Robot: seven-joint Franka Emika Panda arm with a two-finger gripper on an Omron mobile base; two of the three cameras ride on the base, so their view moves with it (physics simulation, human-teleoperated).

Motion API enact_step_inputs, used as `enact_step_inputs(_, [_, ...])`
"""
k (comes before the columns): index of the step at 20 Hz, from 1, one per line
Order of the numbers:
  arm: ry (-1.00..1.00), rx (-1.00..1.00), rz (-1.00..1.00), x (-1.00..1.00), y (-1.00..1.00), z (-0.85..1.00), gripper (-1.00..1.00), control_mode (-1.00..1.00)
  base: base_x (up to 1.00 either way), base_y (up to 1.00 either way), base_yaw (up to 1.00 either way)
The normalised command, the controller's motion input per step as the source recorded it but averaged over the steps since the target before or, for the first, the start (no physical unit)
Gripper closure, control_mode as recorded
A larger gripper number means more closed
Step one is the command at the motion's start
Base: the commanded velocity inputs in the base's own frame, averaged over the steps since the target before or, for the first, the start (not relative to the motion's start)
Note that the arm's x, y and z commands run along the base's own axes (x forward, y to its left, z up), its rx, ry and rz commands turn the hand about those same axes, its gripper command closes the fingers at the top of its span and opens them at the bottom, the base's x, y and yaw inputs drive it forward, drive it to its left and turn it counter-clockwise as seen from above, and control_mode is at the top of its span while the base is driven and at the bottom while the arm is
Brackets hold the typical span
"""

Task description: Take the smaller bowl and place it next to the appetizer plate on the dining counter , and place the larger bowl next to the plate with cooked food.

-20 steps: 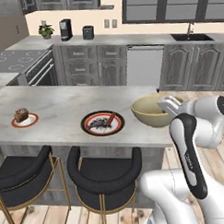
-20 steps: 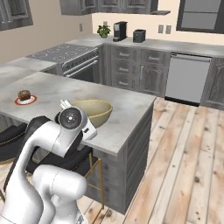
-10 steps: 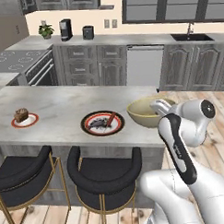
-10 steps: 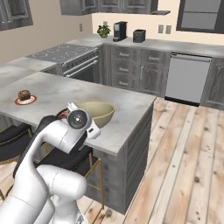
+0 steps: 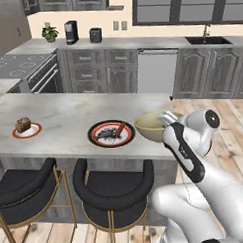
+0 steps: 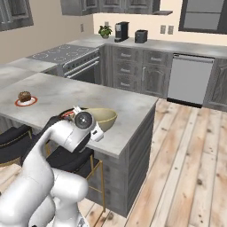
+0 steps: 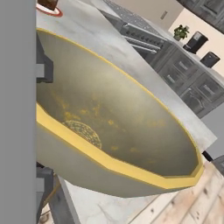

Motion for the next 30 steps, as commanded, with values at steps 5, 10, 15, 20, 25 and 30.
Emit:
enact_step_inputs(5, [0.03, 0.00, 0.00, 0.31, 0.01, -0.40, 1.00, -1.00, 0.00, 0.00, 0.00])
enact_step_inputs(10, [0.02, 0.00, 0.00, 0.26, 0.01, -0.43, 1.00, -1.00, 0.00, 0.00, 0.00])
enact_step_inputs(15, [0.01, 0.00, 0.00, 0.22, 0.02, -0.41, 1.00, -1.00, 0.00, 0.00, 0.00])
enact_step_inputs(20, [0.01, 0.00, 0.00, 0.17, 0.00, -0.38, 1.00, -1.00, 0.00, 0.00, 0.00])
enact_step_inputs(25, [0.00, 0.00, 0.00, 0.18, 0.00, -0.38, 1.00, -1.00, 0.00, 0.00, 0.00])
enact_step_inputs(30, [0.00, -0.01, 0.00, 0.13, 0.05, -0.36, 1.00, -1.00, 0.00, 0.00, 0.00])
